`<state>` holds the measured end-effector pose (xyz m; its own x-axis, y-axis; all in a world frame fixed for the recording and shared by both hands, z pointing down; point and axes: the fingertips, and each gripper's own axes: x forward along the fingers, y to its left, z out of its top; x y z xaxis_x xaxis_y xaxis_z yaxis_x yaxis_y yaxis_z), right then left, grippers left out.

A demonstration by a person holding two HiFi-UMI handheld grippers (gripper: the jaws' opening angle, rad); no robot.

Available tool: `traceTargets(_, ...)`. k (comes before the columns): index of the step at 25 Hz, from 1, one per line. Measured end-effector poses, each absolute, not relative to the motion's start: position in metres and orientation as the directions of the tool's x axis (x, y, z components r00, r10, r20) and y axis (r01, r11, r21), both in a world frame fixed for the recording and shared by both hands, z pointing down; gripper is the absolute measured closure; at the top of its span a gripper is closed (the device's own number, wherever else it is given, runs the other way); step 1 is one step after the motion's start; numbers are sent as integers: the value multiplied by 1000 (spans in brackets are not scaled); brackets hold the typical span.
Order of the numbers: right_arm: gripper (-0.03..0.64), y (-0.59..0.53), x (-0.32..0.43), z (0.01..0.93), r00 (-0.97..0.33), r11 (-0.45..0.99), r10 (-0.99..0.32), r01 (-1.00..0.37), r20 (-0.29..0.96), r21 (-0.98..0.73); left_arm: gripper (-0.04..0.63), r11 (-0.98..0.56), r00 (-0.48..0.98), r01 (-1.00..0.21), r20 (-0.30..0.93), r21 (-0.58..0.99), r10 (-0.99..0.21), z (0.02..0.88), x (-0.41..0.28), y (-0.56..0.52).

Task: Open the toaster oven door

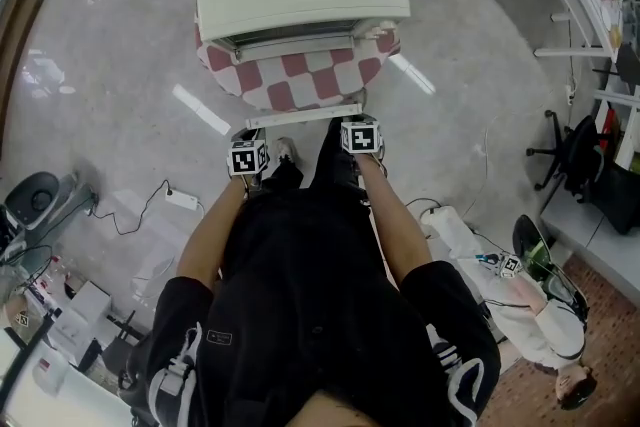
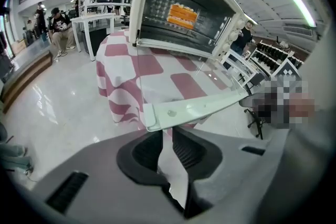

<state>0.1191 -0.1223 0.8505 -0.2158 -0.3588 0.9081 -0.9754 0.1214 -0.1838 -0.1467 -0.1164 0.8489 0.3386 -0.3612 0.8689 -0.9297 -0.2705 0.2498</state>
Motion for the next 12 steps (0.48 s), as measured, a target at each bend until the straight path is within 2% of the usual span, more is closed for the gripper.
traceTargets(12,537,-125,118,855,-212,126,-334,-976,919,-180,532,-277,331,-928,891,248,-312,861,-147,-120)
